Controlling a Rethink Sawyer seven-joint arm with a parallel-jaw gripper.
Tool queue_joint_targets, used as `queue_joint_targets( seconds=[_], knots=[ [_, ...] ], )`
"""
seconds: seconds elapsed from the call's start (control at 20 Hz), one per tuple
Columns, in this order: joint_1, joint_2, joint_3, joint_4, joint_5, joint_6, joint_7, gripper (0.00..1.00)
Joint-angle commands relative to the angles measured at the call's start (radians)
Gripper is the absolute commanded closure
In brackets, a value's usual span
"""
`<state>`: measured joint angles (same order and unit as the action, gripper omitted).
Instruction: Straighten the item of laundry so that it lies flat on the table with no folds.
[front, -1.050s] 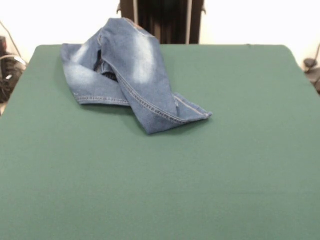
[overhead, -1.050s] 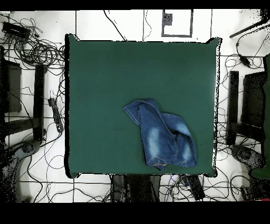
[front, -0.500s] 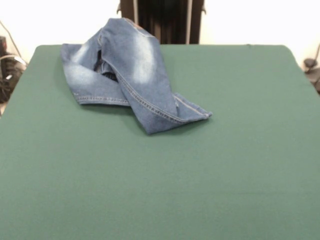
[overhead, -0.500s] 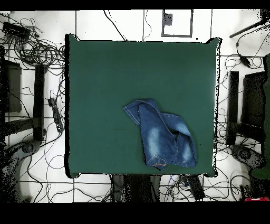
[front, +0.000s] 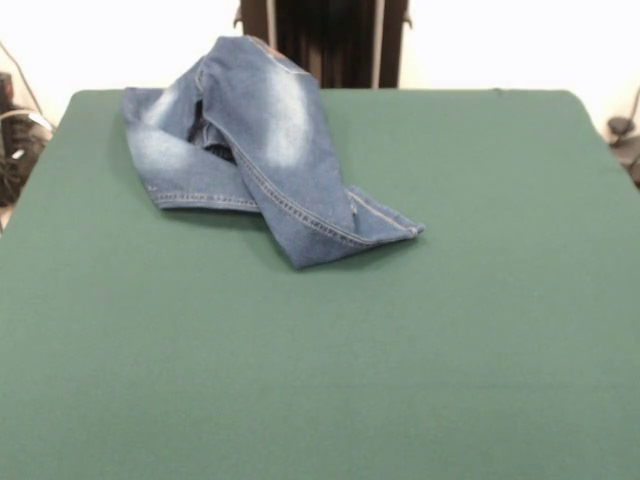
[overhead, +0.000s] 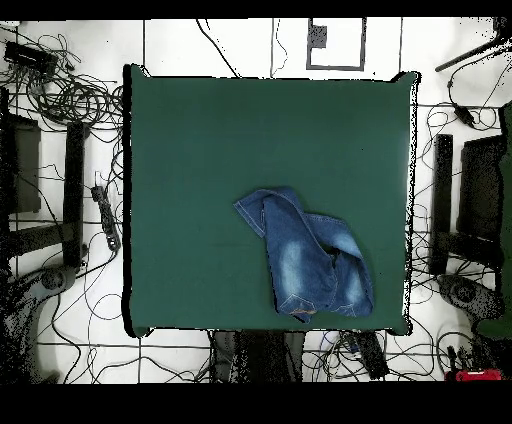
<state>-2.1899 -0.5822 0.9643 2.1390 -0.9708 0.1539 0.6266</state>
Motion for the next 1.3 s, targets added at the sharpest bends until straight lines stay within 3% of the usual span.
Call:
queue_joint_targets(
  seconds=[0.05,1.3],
  knots=[
    [0.126,-0.023,-0.162,0.079,0.001,-0.092,0.274,0.0],
    [0.232,-0.045,-0.324,0.107,0.033,-0.293,0.262,0.0]
  ],
)
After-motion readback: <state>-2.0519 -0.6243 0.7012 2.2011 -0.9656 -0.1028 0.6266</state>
